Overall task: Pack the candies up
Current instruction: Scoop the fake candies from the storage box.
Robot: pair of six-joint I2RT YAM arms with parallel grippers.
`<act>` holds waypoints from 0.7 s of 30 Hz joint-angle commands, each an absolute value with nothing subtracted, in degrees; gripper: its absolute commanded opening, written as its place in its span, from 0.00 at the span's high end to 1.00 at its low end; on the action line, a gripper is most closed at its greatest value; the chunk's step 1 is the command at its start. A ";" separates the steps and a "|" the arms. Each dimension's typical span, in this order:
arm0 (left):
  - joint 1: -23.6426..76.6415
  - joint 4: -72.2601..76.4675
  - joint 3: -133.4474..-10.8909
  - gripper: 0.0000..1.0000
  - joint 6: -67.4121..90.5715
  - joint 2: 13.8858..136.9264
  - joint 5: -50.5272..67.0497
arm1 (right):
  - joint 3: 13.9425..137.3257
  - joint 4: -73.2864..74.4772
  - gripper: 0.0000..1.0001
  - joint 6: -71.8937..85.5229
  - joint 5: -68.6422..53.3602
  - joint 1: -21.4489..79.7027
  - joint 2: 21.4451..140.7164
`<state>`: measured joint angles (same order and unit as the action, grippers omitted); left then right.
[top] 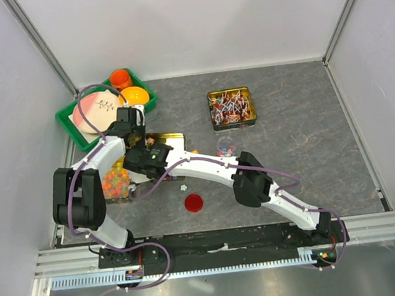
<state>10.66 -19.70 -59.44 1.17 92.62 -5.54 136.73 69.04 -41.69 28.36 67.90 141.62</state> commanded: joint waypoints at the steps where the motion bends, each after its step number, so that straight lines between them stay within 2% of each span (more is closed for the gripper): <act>1: 11.16 -16.00 -59.50 0.98 3.16 89.47 -4.48 | 136.14 61.09 1.00 -38.24 23.03 68.73 144.14; 21: 10.72 -15.47 -59.06 0.98 2.90 89.65 -4.22 | 126.30 48.60 1.00 -31.03 6.16 64.69 138.78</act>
<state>9.91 -19.53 -58.65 0.86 92.23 -7.51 128.20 56.45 -34.22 16.60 65.43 138.78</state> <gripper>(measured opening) 0.041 0.347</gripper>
